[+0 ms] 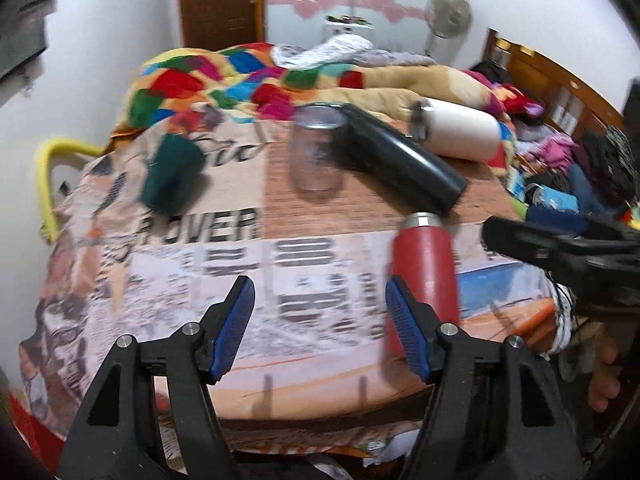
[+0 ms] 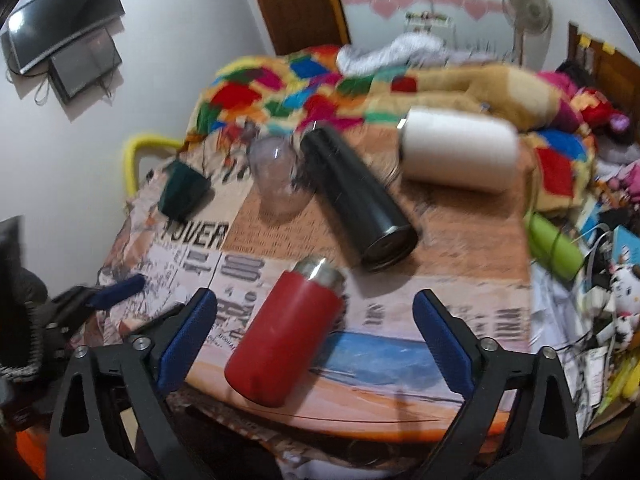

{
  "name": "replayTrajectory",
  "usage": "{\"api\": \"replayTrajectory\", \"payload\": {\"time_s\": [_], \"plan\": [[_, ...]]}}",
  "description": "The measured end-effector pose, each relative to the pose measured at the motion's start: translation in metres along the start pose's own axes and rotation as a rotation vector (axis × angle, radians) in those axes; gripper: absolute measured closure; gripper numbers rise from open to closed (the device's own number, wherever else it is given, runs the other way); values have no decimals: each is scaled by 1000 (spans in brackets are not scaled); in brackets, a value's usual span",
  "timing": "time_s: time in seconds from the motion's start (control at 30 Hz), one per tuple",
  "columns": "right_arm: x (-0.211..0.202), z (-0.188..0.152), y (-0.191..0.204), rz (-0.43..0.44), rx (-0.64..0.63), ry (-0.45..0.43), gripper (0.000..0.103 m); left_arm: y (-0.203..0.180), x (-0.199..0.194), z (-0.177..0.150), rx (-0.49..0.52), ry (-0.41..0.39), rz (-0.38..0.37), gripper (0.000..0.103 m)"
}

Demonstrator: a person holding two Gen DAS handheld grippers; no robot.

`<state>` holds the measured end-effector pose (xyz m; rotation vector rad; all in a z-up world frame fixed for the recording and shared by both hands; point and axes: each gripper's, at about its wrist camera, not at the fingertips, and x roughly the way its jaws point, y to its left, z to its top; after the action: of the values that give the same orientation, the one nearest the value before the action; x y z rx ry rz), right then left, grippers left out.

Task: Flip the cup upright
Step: 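Close the right tool on the red cup while the left tool opens and releases it, then rotate the red cup with the right tool so its open rim faces up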

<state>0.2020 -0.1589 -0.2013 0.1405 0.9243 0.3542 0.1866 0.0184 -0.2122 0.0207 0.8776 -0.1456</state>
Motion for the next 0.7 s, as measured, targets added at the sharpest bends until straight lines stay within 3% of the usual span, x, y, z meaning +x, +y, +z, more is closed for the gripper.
{"api": "replayTrajectory", "payload": {"time_s": [0.17, 0.37, 0.5, 0.7], "plan": [[40, 0, 0, 3, 47, 125, 12, 20, -6, -13, -21, -16, 72, 36], [67, -1, -6, -17, 108, 207, 15, 28, -4, -25, -25, -8, 94, 36], [88, -4, -9, 12, 164, 283, 29, 29, -3, -29, -24, -9, 87, 36], [89, -2, -4, 22, 158, 277, 39, 26, -1, -31, -15, -5, 90, 36]]}}
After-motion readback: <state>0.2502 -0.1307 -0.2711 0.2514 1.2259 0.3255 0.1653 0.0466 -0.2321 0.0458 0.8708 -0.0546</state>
